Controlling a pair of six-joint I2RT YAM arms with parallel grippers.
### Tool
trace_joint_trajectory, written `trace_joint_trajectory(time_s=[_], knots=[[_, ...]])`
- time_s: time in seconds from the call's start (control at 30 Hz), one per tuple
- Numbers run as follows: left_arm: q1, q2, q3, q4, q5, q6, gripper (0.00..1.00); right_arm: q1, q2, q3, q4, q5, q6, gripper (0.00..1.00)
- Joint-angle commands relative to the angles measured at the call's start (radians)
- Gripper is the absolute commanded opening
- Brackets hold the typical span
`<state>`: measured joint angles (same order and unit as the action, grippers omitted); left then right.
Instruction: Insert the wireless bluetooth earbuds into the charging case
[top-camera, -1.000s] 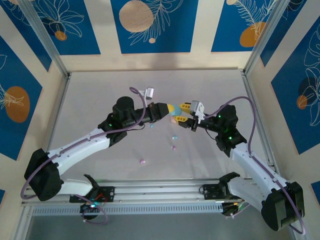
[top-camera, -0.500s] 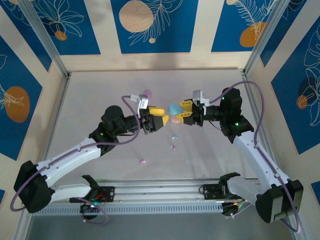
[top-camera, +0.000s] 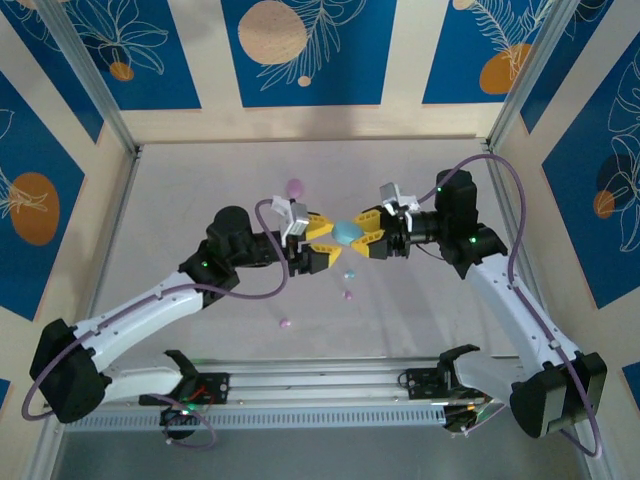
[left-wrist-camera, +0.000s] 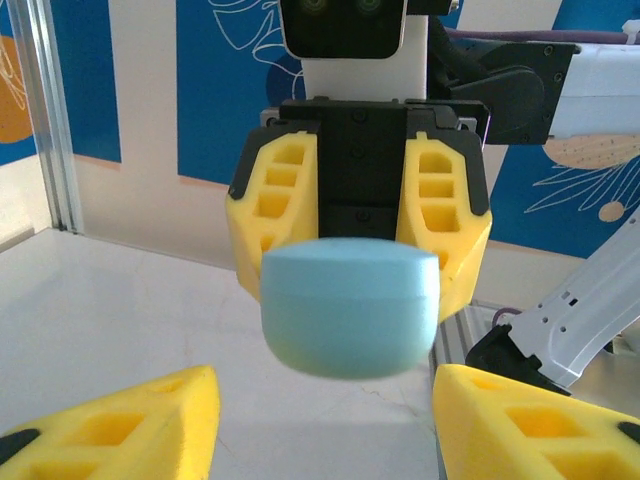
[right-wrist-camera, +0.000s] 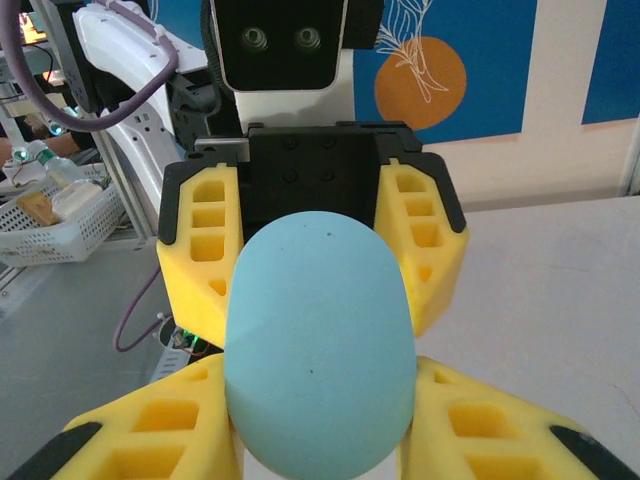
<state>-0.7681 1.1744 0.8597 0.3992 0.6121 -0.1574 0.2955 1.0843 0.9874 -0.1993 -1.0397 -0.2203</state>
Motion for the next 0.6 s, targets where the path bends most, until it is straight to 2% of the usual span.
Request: trace_joint_trajectory(time_s=[0.0, 0.57], knots=[[0.0, 0.013, 0.04, 0.052, 0.042, 0.001, 0.57, 0.012, 0.003, 0.03, -0.031, -0.013, -0.031, 0.3], [-0.007, 0.054, 0.076, 0.034, 0.067, -0.015, 0.5, 0.031, 0.0, 0.022, -0.025, 0.015, -0.068, 0.3]])
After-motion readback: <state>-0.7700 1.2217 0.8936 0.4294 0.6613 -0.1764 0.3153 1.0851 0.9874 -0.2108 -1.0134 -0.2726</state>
